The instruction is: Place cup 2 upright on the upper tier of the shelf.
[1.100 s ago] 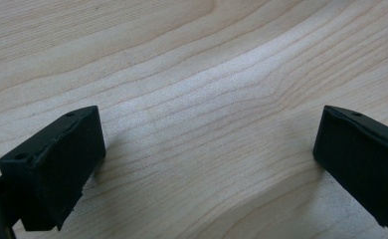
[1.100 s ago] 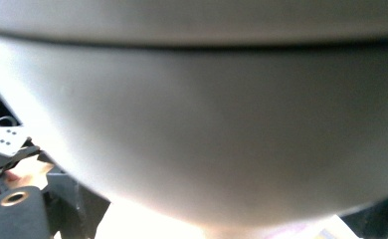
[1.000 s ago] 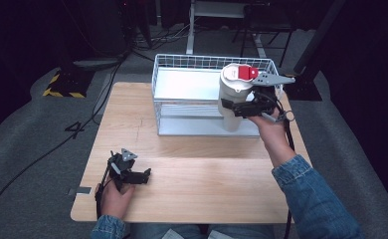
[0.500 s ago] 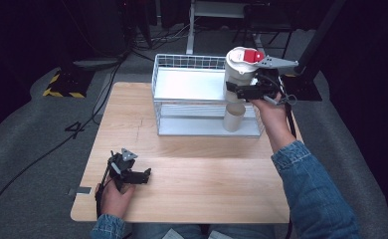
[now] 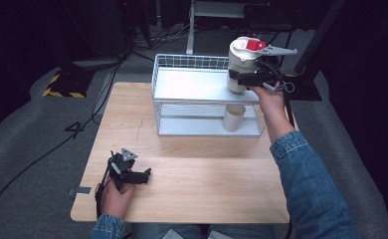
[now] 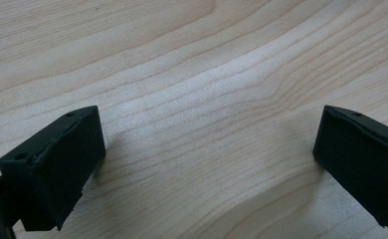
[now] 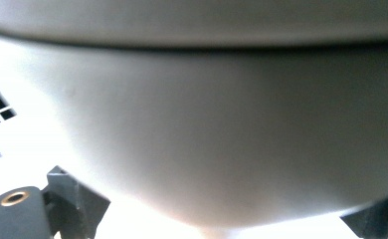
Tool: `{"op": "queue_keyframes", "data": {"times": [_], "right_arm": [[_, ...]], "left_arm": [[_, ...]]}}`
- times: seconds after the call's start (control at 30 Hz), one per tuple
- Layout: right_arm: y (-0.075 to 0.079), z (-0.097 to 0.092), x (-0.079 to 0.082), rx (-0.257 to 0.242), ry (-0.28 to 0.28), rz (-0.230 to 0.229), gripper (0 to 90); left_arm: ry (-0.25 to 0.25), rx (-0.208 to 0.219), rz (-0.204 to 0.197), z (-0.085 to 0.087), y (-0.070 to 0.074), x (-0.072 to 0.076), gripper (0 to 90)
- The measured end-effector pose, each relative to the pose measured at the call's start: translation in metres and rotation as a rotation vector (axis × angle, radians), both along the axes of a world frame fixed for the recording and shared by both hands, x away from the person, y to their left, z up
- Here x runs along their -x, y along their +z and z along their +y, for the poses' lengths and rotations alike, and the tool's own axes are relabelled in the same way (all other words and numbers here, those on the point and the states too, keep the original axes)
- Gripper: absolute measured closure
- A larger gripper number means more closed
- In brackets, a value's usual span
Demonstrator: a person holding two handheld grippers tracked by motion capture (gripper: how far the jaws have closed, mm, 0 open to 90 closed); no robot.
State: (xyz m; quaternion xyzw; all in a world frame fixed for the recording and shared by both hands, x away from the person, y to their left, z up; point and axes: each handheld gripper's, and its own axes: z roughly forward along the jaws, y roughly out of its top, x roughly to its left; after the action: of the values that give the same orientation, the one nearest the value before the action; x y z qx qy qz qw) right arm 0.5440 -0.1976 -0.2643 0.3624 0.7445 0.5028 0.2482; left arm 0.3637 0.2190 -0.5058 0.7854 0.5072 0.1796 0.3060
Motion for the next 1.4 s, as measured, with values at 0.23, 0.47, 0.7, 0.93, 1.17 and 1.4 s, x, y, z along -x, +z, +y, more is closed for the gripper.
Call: {"op": "queue_keyframes", "data": {"times": [0.23,0.47,0.7,0.93,1.17,1.4], "right_arm": [[-0.003,0.000,-0.014,-0.013,-0.032,0.018,11.5],[-0.007,-0.001,-0.023,-0.012,-0.057,0.030,11.5],[-0.013,-0.004,-0.031,-0.013,-0.081,0.045,11.5],[-0.014,-0.006,-0.033,-0.015,-0.085,0.046,11.5],[-0.016,-0.005,-0.034,-0.012,-0.081,0.052,11.5],[-0.016,-0.006,-0.035,-0.012,-0.074,0.051,11.4]], "left_arm": [[-0.002,0.000,0.000,0.000,0.000,0.000,0.4],[-0.002,0.000,0.000,0.000,0.000,0.000,0.4],[-0.002,0.000,0.000,0.000,0.000,0.000,0.4],[-0.002,0.000,0.000,0.000,0.000,0.000,0.4],[-0.002,-0.001,0.000,0.000,0.000,0.000,0.4],[-0.002,-0.001,0.000,0.000,0.000,0.000,0.4]]}}
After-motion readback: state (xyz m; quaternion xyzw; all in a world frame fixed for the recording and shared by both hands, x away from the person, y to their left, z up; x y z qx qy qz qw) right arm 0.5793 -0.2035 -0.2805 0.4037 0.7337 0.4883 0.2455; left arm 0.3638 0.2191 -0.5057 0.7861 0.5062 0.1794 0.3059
